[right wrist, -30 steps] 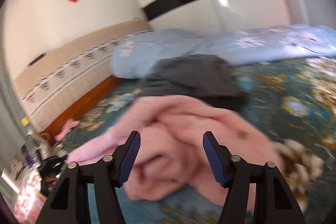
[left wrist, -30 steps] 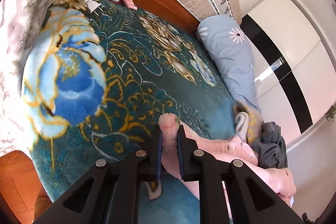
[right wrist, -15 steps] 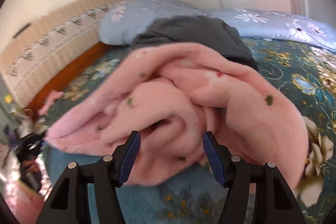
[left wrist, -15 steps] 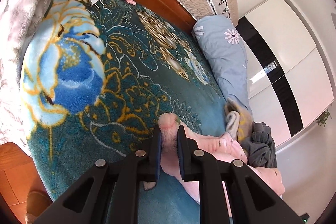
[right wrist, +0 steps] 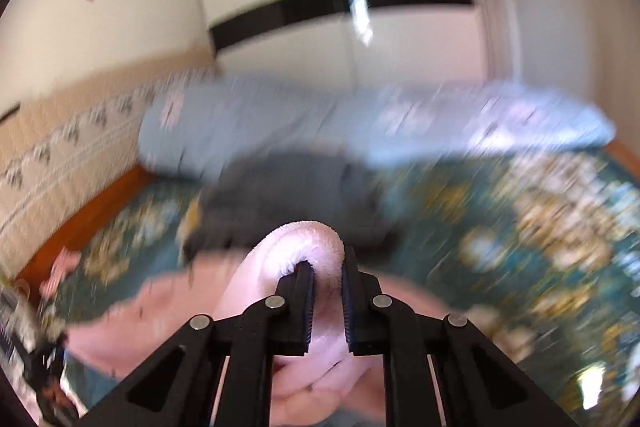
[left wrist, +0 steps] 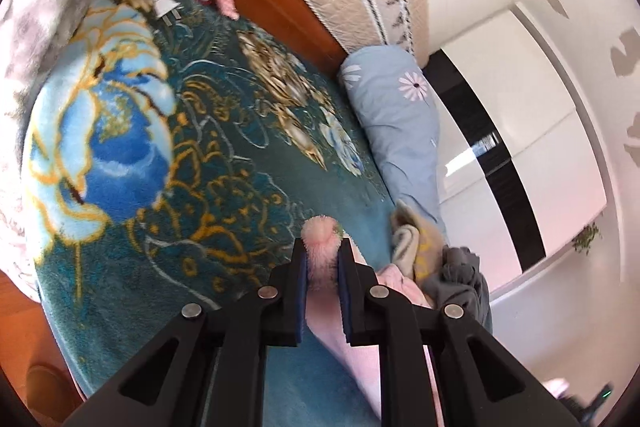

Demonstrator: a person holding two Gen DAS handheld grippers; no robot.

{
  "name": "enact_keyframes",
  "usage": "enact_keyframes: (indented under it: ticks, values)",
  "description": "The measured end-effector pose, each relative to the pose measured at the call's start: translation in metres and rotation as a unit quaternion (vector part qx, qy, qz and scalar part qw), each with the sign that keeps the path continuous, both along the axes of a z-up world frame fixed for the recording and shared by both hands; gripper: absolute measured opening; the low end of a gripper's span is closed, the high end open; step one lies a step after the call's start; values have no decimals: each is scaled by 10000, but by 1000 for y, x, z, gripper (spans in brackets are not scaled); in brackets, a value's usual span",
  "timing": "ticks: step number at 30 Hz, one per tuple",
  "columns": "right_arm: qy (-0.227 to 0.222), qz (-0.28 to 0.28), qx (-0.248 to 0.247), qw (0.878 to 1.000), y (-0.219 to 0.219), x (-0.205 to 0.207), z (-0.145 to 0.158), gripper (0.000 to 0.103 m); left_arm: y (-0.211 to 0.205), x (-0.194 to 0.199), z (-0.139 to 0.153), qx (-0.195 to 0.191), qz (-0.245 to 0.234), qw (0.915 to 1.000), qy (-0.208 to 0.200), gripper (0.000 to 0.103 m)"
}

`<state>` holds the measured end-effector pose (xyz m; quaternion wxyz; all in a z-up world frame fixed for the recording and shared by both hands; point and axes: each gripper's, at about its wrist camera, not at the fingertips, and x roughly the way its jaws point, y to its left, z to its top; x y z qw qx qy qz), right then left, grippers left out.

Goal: Fold clothes

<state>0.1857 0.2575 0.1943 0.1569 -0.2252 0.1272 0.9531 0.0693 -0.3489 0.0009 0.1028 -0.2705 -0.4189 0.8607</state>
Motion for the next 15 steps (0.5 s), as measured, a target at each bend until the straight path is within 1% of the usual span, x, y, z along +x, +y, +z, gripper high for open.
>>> enact_keyframes:
  ticks: [1, 3, 4, 5, 7, 9, 11, 12, 13, 15]
  values:
    - [121, -153, 82, 9998, 6, 9, 12, 13, 3, 0, 1, -35, -36, 10000, 7, 14]
    - [169, -477, 152, 9986, 22, 25, 21, 13, 6, 0, 2, -98, -49, 9999, 30, 14]
    - [106, -607, 131, 9980, 30, 28, 19, 13, 6, 0, 3, -90, -58, 9999, 40, 14]
    - [-50, -705, 92, 9975, 38, 31, 11, 13, 6, 0, 3, -72, -65, 9999, 44, 14]
    - [-524, -866, -58, 9948, 55, 36, -16, 13, 4, 0, 1, -6, -81, 10000, 14, 14]
    - [-997, -982, -345, 9896, 73, 38, -49, 13, 4, -1, -2, 11, -92, 9999, -43, 14]
    - [-1294, -1047, -636, 9840, 84, 42, -75, 13, 4, -1, -3, -14, -92, 9999, -87, 14]
    - [-1408, -1065, -726, 9816, 88, 44, -84, 14, 4, -1, -4, -16, -88, 9999, -102, 14]
    - [-1453, -1050, -707, 9812, 88, 45, -86, 16, 4, -1, -5, -18, -84, 9999, -117, 14]
    - [-1537, -1012, -658, 9807, 87, 46, -87, 18, 4, -2, -6, -23, -75, 9999, -146, 14]
